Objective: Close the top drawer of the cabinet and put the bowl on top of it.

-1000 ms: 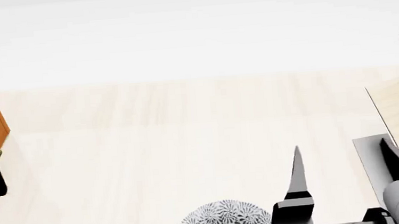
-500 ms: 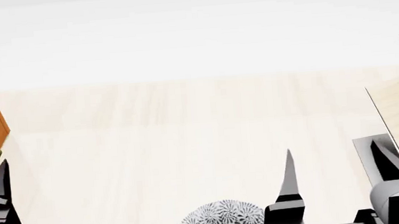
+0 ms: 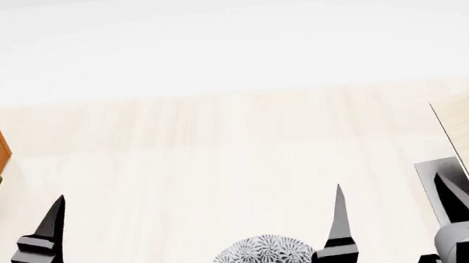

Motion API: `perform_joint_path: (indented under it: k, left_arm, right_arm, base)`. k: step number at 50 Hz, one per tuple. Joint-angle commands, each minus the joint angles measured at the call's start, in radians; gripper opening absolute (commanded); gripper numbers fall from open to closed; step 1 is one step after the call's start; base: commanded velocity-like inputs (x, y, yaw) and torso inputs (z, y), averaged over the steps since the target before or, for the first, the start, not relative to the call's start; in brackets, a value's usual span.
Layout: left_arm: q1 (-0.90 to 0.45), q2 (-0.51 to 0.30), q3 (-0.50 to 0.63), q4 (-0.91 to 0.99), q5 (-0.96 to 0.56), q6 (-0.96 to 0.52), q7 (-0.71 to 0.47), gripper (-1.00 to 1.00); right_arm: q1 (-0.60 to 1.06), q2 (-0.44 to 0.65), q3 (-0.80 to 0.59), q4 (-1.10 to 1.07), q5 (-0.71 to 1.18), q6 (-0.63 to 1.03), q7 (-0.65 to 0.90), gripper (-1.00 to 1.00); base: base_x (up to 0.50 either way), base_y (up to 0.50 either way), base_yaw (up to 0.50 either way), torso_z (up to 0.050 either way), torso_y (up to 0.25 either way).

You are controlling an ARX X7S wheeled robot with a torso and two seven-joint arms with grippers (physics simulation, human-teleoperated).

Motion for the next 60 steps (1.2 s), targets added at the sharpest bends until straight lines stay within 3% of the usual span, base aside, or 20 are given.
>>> perform_joint_path:
  k: [1, 21, 31, 36, 48, 60]
  left_arm:
    - [-0.134, 0.030, 0.071, -0.106, -0.102, -0.068, -0.057, 1.00]
    - [-0.288, 0.117, 0.221, -0.309, -0.044, -0.094, -0.009, 1.00]
    - [-0.374, 0.160, 0.247, -0.458, -0.131, -0.136, -0.003, 1.00]
    - [-0.397, 0.173, 0.302, -0.490, -0.077, -0.118, 0.075, 1.00]
    - [-0.424, 0.213, 0.326, -0.582, -0.086, -0.095, 0.124, 1.00]
    - [-0.491, 0.221, 0.397, -0.705, -0.038, -0.071, 0.302, 1.00]
  right_arm:
    - [-0.015, 0.011, -0.001, -0.010, 0.002, -0.007, -0.002, 1.00]
    - [-0.038, 0.014, -0.034, -0.013, -0.030, -0.017, -0.007, 1.00]
    - [-0.006, 0.021, -0.047, -0.028, 0.001, 0.002, 0.026, 1.00]
    - [-0.028, 0.024, -0.046, -0.033, -0.014, -0.013, 0.016, 1.00]
    - [-0.050, 0.037, -0.025, -0.040, 0.015, -0.030, 0.022, 1.00]
    - [-0.085, 0.041, -0.018, -0.024, -0.012, -0.064, -0.007, 1.00]
  base:
    - [0.00, 0.00, 0.00, 0.000, 0.000]
    - [0.00, 0.00, 0.00, 0.000, 0.000]
    - [0.00, 0.00, 0.00, 0.000, 0.000]
    - [0.00, 0.00, 0.00, 0.000, 0.000]
    - [0.00, 0.00, 0.00, 0.000, 0.000]
    - [0.00, 0.00, 0.00, 0.000, 0.000]
